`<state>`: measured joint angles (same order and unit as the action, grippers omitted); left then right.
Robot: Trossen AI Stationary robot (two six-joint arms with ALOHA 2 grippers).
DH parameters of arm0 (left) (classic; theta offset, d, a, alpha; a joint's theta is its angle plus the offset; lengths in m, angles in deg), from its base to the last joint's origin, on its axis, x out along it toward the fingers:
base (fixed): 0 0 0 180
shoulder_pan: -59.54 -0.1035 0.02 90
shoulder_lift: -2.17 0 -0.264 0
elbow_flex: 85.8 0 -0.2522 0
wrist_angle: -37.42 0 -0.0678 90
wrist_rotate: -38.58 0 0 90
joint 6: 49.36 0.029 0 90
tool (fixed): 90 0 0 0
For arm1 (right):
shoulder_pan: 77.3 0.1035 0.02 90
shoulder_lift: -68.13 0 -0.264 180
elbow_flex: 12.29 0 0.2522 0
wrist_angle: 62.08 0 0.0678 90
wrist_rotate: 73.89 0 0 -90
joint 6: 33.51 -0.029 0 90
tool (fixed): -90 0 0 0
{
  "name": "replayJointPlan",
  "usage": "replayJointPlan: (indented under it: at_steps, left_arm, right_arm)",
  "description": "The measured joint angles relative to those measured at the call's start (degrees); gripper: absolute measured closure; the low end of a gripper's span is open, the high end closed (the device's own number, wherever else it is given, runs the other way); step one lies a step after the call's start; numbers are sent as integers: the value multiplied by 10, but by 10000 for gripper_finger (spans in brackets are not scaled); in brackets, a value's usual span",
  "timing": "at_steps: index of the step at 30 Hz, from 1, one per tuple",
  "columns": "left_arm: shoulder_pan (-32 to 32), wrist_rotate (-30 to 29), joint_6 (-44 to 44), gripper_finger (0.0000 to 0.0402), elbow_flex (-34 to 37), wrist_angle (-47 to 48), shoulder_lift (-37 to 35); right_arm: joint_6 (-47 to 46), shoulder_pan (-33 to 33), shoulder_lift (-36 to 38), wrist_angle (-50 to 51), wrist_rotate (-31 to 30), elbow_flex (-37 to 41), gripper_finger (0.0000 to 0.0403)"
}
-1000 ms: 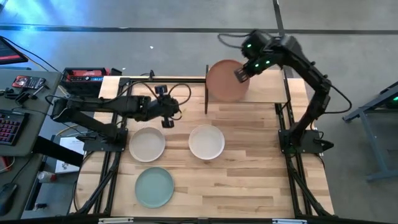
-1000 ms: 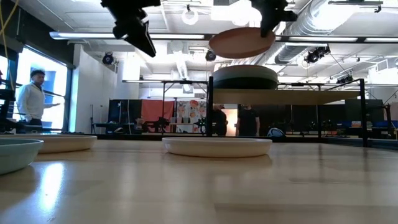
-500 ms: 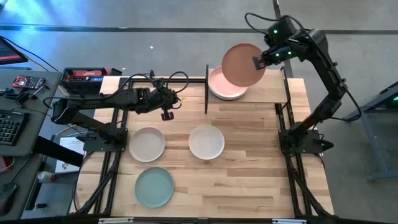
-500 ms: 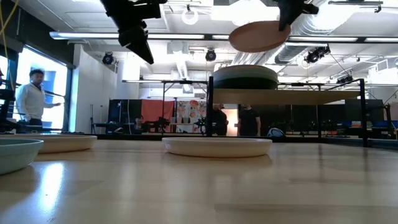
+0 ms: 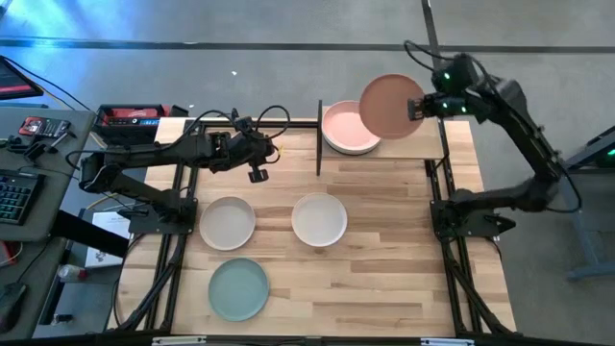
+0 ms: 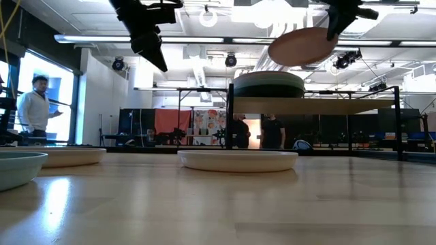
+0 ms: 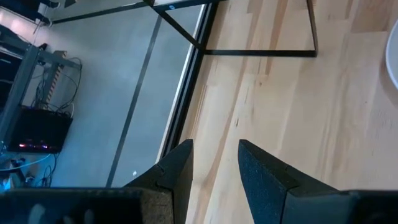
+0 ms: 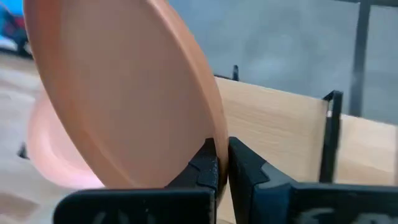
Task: Place and stack plates onto a shelf
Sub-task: Put the brown plate on the shelf
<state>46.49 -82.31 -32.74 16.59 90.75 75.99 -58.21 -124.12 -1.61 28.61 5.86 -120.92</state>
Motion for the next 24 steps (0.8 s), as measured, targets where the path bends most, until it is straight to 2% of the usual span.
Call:
replayJointPlan:
  at_steps: [7,12,16,24]
  left_arm:
    - [-14,8,1,284,0,-1,0]
    - [-20,8,0,284,0,-1,0]
    - [-19,8,0,284,0,-1,0]
    - [-19,8,0,284,0,-1,0]
  right_arm:
    - [-83,-47,122,-69,-11,155,403]
    - [-136,-79,176,-87,-26,232,403]
    - [-161,-99,193,-88,-30,273,403]
    - [-187,-104,179,-103,-12,321,403]
